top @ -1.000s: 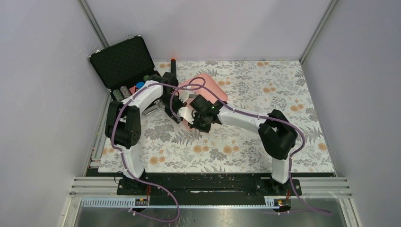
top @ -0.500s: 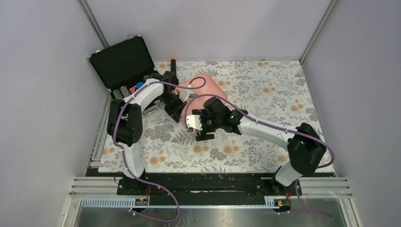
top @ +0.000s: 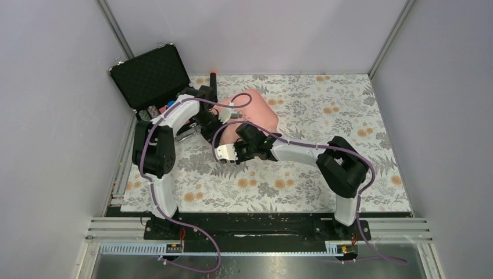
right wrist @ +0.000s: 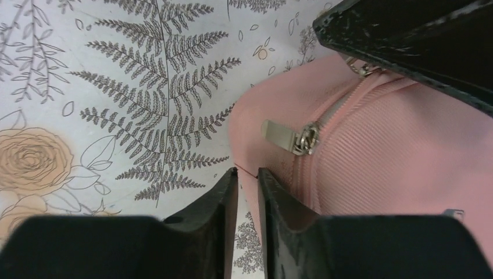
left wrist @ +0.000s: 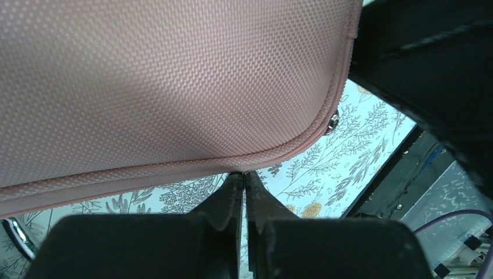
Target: Organize the medicine kit
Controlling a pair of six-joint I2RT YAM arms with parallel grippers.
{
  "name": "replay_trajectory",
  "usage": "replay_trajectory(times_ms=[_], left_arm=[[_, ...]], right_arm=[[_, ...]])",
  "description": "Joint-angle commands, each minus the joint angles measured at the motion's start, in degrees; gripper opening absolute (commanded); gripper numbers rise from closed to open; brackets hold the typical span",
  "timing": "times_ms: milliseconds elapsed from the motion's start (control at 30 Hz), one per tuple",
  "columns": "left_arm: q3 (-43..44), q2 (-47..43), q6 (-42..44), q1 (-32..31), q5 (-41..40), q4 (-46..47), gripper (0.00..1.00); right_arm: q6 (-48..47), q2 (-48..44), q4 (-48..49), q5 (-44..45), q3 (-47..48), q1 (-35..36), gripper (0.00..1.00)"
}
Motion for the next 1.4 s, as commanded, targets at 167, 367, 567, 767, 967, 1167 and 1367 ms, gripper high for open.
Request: replay_trajectory(times_ms=[167, 367, 567, 767, 967, 1167, 1367], left_arm=[[2.62, 1.79, 5.54, -0.40, 14.70, -13.13, 0.00], [3.01, 5.04, 13.98, -3.14, 26.35, -22.47, 0.00], [3.55, 8.34, 17.24, -7.28, 29.83, -23.66, 0.00], [5.36, 9.47, 16.44, -6.59, 29.40, -25.01, 0.00], [2.17, 4.48, 13.74, 1.26, 23.60, -22.48, 0.00], [-9.36, -4.73, 9.63, 4.86, 13.13, -13.32, 0.00], [-16.34, -10.42, 6.59, 5.12, 3.46, -5.14, 0.00]], right_arm=[[2.41, 4.37, 7.92, 4.87, 5.34, 0.02, 0.21], [4.99, 6.16, 6.59, 4.13, 7.51, 0.02, 0.19], [6.63, 6.18, 6.53, 3.23, 8.25, 0.04, 0.19], [6.54, 0.19, 2.71, 2.61, 3.62, 0.02, 0.20], [10.52, -14.02, 1.01, 2.37, -5.42, -3.27, 0.37], [36.19, -15.68, -0.95, -9.19, 0.25, -22.32, 0.77], [55.37, -2.48, -0.67, -16.83, 13.37, -28.50, 0.94]])
